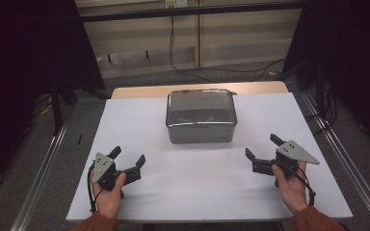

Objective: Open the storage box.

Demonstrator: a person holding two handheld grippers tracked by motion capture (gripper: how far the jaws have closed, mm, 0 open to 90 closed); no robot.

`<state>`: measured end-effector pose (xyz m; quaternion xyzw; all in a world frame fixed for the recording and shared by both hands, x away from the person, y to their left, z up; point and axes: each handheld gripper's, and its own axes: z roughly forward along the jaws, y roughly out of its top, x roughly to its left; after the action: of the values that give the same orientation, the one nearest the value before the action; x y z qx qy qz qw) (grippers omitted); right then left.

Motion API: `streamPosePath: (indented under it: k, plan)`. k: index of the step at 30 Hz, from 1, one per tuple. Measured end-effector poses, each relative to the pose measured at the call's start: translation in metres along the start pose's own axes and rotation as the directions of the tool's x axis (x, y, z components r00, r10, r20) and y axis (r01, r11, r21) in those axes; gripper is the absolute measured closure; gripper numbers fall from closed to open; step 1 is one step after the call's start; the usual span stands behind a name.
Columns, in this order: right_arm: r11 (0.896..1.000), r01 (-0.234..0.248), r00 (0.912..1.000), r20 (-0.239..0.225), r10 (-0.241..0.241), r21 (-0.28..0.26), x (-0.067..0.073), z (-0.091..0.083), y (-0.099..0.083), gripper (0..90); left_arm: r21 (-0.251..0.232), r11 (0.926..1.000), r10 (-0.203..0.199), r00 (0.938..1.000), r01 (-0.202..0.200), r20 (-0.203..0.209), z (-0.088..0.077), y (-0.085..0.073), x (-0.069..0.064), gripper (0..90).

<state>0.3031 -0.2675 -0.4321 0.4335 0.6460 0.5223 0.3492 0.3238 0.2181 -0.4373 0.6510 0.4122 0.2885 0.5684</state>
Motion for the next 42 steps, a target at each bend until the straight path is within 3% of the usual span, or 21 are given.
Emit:
streamPosePath:
  k: [7, 8, 12, 16, 24, 31, 37, 38, 42]
  plan:
    - [1.000, 0.005, 0.9994, -0.034, -0.005, -0.010, 0.009, 0.009, 0.004, 0.0, -0.001, 1.0000, 0.009, 1.0000, -0.009, 0.000, 0.000, 0.000, 0.000, 3.4]
    - [1.000, 0.017, 0.9979, -0.062, -0.017, -0.009, 0.012, 0.012, 0.005, 0.0, -0.006, 0.9999, 0.009, 0.9998, -0.009, 0.018, 0.001, 0.000, 0.000, 3.0]
    - [1.000, 0.026, 0.9963, -0.082, -0.026, -0.001, 0.018, 0.018, 0.005, 0.0, -0.003, 0.9998, 0.020, 0.9994, -0.020, 0.029, 0.002, 0.000, -0.001, 3.0]
    - [0.999, 0.041, 0.9937, -0.105, -0.041, 0.000, 0.022, 0.023, 0.006, 0.0, -0.002, 0.9999, 0.016, 0.9997, -0.016, 0.020, 0.001, -0.001, 0.000, 3.0]
    - [0.996, 0.083, 0.9903, -0.110, -0.084, -0.017, 0.029, 0.033, 0.017, 0.0, 0.004, 0.9997, 0.025, 0.9995, -0.025, 0.017, 0.002, -0.001, -0.001, 3.1]
    - [0.993, 0.113, 0.9855, -0.125, -0.115, -0.018, 0.036, 0.044, 0.022, 0.0, -0.010, 0.9999, -0.005, 0.9999, 0.005, 0.010, 0.002, 0.000, -0.001, 3.9]
    - [0.988, 0.151, 0.9799, -0.127, -0.154, -0.033, 0.041, 0.055, 0.030, 0.1, 0.016, 0.9998, 0.008, 0.9998, -0.008, 0.020, 0.003, -0.001, -0.001, 3.8]
    - [0.984, 0.174, 0.9753, -0.131, -0.178, -0.039, 0.042, 0.057, 0.034, 2.7, 0.025, 0.9997, -0.004, 0.9991, 0.003, 0.041, 0.004, -0.001, 0.000, 3.8]
    - [0.975, 0.214, 0.9676, -0.125, -0.219, -0.052, 0.045, 0.061, 0.039, 2.8, 0.033, 0.9994, 0.008, 0.9993, -0.009, 0.038, 0.005, -0.001, -0.002, 3.1]
